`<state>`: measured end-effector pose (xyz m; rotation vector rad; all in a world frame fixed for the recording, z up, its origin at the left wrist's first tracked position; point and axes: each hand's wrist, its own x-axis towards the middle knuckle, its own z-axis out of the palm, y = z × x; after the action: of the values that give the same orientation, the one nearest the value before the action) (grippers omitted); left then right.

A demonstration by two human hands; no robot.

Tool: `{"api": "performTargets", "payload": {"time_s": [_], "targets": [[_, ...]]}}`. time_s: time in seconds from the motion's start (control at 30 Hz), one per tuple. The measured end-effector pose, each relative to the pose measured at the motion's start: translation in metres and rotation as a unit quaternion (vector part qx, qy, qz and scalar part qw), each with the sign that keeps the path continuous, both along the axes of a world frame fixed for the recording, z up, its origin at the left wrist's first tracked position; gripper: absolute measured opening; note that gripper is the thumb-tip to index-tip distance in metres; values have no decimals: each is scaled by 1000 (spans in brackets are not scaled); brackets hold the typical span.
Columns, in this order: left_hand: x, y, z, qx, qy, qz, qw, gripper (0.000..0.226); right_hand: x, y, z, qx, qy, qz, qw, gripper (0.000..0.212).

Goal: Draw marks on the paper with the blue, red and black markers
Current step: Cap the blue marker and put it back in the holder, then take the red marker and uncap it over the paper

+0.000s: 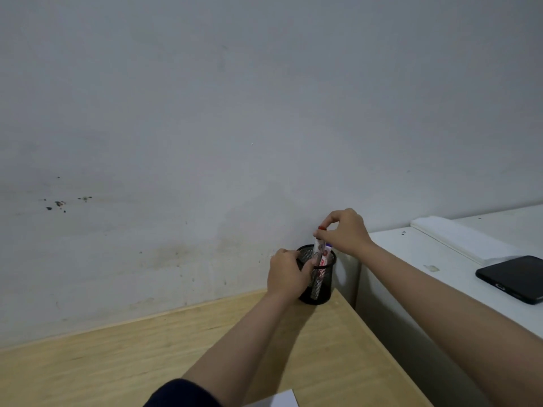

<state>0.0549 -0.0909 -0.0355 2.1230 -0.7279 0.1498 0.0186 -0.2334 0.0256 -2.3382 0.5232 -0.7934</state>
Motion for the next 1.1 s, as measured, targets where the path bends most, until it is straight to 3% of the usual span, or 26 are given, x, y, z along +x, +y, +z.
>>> {"api": "performTargets", "payload": {"time_s": [0.1, 0.17, 0.23, 0.3, 0.4, 0.53, 0.7, 0.9, 0.97, 1.1], "targets": [[-7, 8, 11, -79, 45, 32, 995, 31, -19, 19, 13, -53, -49, 58, 996, 16], [-17, 20, 25, -188, 155, 29, 969, 30, -39, 34, 19, -84, -100, 87, 988, 16], [-30, 37, 38, -266, 345, -30, 900, 35, -62, 49, 22, -99, -156, 110, 977, 15], [-41, 58, 45, -290, 470, -110, 827, 40, -86, 63, 18, -121, -207, 127, 962, 13], [-57, 88, 46, -285, 528, -177, 780, 44, -118, 87, 2, -165, -274, 144, 936, 11], [-93, 123, 50, -283, 543, -218, 760, 28, -145, 121, -28, -164, -331, 150, 917, 10], [-136, 166, 40, -280, 476, -207, 808, 13, -171, 173, -60, -125, -364, 177, 906, 24], [-173, 220, 24, -347, 395, -103, 844, 22, -200, 221, -72, -115, -312, 210, 919, 24], [-184, 239, 20, -350, 353, -68, 865, 20, -209, 231, -70, -54, -301, 196, 932, 23], [-205, 270, 14, -317, 259, -50, 911, 18, -220, 257, -61, 173, -247, 171, 938, 28]]}}
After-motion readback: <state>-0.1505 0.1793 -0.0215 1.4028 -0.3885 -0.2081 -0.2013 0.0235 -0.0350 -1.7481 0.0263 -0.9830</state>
